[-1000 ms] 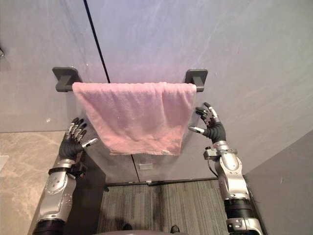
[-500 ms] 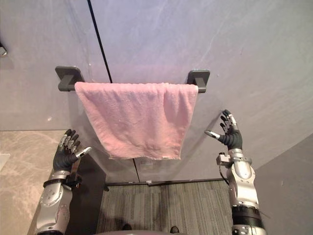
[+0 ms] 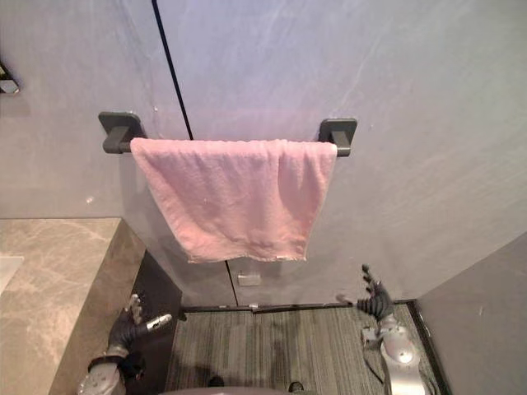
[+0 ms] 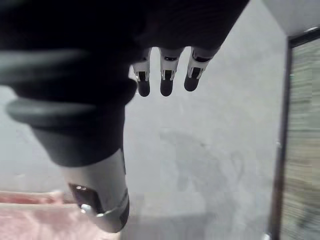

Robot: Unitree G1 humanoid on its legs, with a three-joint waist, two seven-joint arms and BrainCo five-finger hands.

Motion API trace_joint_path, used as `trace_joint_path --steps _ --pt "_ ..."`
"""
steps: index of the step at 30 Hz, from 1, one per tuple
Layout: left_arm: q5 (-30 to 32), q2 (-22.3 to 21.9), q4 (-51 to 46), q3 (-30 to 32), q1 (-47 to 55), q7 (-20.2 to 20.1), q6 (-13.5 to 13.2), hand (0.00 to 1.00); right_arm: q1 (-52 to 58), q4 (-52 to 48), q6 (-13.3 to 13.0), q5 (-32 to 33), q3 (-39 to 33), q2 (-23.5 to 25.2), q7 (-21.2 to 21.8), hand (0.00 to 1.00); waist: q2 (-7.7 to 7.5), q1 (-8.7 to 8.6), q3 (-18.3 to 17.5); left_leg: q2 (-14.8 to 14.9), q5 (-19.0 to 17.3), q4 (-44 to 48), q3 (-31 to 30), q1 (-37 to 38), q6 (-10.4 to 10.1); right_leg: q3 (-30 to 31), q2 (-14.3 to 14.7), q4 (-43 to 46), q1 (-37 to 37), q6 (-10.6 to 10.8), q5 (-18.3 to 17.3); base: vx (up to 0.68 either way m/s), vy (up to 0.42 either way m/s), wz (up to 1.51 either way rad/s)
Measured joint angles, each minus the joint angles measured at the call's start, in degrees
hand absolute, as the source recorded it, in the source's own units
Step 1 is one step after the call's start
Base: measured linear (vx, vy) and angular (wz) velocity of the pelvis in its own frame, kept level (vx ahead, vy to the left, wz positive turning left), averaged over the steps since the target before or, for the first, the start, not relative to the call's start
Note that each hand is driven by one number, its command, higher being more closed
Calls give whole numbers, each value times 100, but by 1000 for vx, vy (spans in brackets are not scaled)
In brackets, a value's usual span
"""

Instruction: Organize washtable

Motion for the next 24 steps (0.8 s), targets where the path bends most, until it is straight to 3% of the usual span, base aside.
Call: trace_joint_path --steps 7,24 --pt "316 -197 830 -96 6 144 4 0 236 713 9 -420 310 307 -74 0 81 14 34 24 -56 -3 86 57 -36 6 5 107 4 4 -81 -23 -5 -1" --pt "721 -196 1878 -106 1 315 2 0 280 1694 12 -723 315 278 -90 0 111 154 42 18 -189 -1 180 225 -35 87 -3 183 91 -2 -232 12 -2 -2"
